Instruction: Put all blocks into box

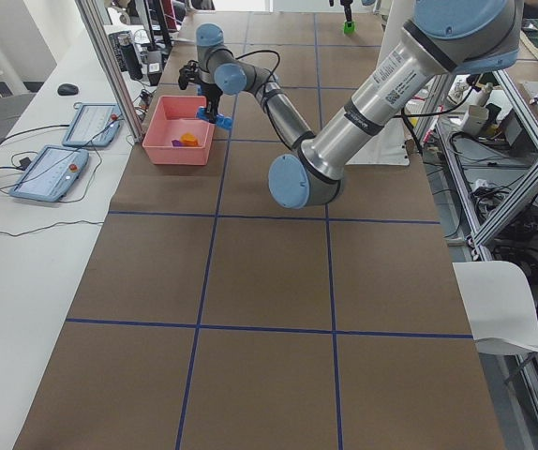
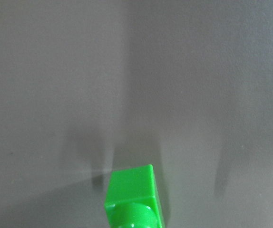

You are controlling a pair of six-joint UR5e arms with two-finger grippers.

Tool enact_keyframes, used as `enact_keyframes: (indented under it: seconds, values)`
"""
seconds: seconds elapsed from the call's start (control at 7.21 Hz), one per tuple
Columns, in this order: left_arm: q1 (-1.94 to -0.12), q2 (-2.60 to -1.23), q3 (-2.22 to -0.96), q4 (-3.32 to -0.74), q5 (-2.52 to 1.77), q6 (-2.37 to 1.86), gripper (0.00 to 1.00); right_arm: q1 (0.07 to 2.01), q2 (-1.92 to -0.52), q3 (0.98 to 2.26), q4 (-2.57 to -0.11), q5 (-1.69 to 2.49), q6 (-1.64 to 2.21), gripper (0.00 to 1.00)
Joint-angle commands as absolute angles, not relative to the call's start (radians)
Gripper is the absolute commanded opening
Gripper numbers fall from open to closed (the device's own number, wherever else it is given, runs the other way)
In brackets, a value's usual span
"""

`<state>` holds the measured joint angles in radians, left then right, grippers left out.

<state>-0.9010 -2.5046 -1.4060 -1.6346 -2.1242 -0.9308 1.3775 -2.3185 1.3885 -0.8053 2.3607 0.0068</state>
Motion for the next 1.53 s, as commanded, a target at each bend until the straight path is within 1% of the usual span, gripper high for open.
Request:
enact_keyframes:
  seconds: [0.0,0.14,0.28,0.42,0.83,0.97,1.11,1.25,1.39]
  values:
    - [-0.905,-2.574,-1.238,-1.762,-2.114,-0.978,0.00,1.378,-2.303,1.378,-0.807,2.385,0.008,0.86]
    - [-0.907,-2.589,-1.214,-1.769,-2.090,-0.982,0.00,1.378,-2.286,1.378,-0.810,2.402,0.008,0.71]
    - [-0.907,-2.603,-1.181,-1.793,-2.065,-0.983,0.00,1.378,-2.281,1.378,-0.810,2.407,0.008,0.49]
    - [-0.907,-2.626,-1.114,-1.849,-2.063,-0.989,0.00,1.378,-2.275,1.376,-0.811,2.416,0.008,0.00]
    - [-0.914,-2.675,-0.998,-1.954,-2.005,-1.037,0.00,1.379,-2.272,1.406,-0.804,2.508,0.006,0.00]
    - [-0.914,-2.709,-0.901,-2.023,-1.993,-1.045,0.00,1.379,-2.269,1.473,-0.821,2.517,0.014,0.00]
    - [-0.910,-2.709,-0.872,-2.063,-1.985,-1.045,0.11,1.379,-2.214,1.529,-0.830,2.520,0.120,0.00]
    - [-0.899,-2.707,-0.867,-2.065,-1.983,-1.043,0.59,1.378,-2.119,1.573,-0.863,2.522,0.240,0.00]
    - [-0.885,-2.706,-0.868,-2.065,-1.959,-1.037,0.92,1.376,-1.968,1.583,-0.973,2.566,0.292,0.00]
